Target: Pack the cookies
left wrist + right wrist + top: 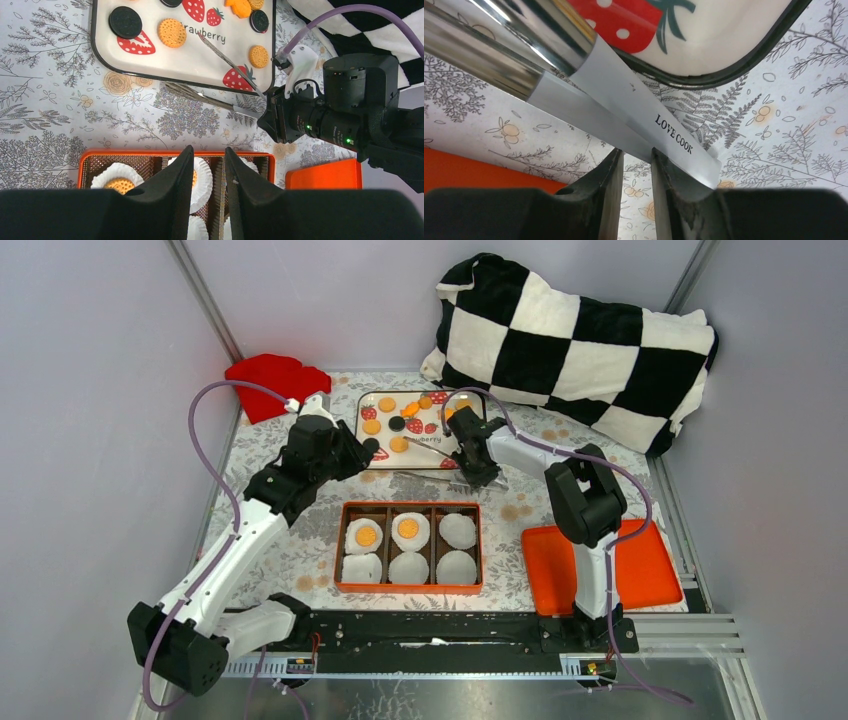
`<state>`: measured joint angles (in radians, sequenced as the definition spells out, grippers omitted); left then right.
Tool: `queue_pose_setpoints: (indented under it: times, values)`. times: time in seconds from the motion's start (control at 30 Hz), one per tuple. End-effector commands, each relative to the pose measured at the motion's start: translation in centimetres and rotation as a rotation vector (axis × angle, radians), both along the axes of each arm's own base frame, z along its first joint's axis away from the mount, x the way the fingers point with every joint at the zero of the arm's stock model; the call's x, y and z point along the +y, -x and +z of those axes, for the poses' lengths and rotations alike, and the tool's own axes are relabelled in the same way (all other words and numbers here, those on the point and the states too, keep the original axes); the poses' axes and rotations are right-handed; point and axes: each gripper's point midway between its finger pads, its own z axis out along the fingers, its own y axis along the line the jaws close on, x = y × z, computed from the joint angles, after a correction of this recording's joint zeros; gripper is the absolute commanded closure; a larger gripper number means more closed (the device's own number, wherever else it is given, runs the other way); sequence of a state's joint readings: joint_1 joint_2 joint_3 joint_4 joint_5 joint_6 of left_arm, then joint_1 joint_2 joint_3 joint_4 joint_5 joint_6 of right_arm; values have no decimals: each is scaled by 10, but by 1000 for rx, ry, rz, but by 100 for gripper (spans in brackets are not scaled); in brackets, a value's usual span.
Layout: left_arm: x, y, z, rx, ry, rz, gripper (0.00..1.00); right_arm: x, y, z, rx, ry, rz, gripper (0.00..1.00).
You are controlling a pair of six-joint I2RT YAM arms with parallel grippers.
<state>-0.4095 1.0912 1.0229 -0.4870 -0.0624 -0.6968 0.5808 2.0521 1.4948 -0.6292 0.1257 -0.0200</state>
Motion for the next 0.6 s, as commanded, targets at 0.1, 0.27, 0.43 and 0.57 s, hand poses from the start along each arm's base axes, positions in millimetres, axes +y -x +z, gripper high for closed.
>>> queue_pose_setpoints:
  times: [0.1, 0.27, 0.43, 0.57]
  values:
    - [3, -1, 14, -54, 4, 0, 66, 0, 4, 38, -39, -41, -86, 82]
    - [4, 0, 18, -64, 2, -2, 66, 4, -3, 67, -101, -104, -121, 87]
    - [3, 0, 21, -70, 7, -10, 66, -4, -7, 99, -164, -118, -176, 92]
    - [0, 0, 21, -66, 17, -23, 66, -22, -7, 123, -219, -112, -255, 94]
